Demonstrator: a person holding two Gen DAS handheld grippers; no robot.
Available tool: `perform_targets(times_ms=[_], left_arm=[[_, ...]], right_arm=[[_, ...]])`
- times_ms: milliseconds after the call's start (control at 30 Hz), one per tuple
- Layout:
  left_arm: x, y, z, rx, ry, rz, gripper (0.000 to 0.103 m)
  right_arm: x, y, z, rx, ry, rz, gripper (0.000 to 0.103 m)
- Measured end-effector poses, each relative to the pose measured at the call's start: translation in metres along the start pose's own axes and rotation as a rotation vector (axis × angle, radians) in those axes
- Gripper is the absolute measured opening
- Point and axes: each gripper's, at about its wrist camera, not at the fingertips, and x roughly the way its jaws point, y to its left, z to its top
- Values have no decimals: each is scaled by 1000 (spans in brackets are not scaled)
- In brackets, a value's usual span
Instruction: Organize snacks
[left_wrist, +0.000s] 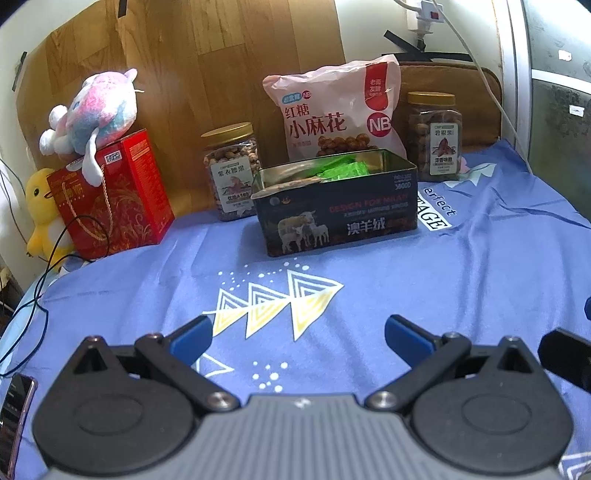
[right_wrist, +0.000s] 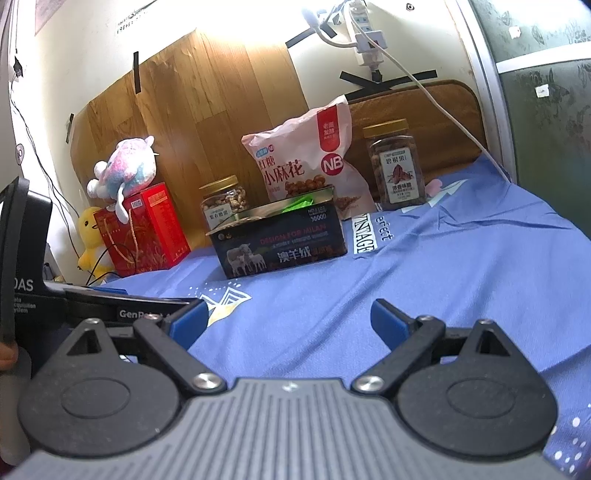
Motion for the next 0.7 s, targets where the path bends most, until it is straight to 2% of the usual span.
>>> perform_targets(times_ms=[467,700], left_arm=[[1,22,2,-77,0,25,103],[0,17,2,-65,-4,7,103]], right_arm=[[5,11,-3,-26,15,43,96],[3,9,-3,-25,5,28,96]])
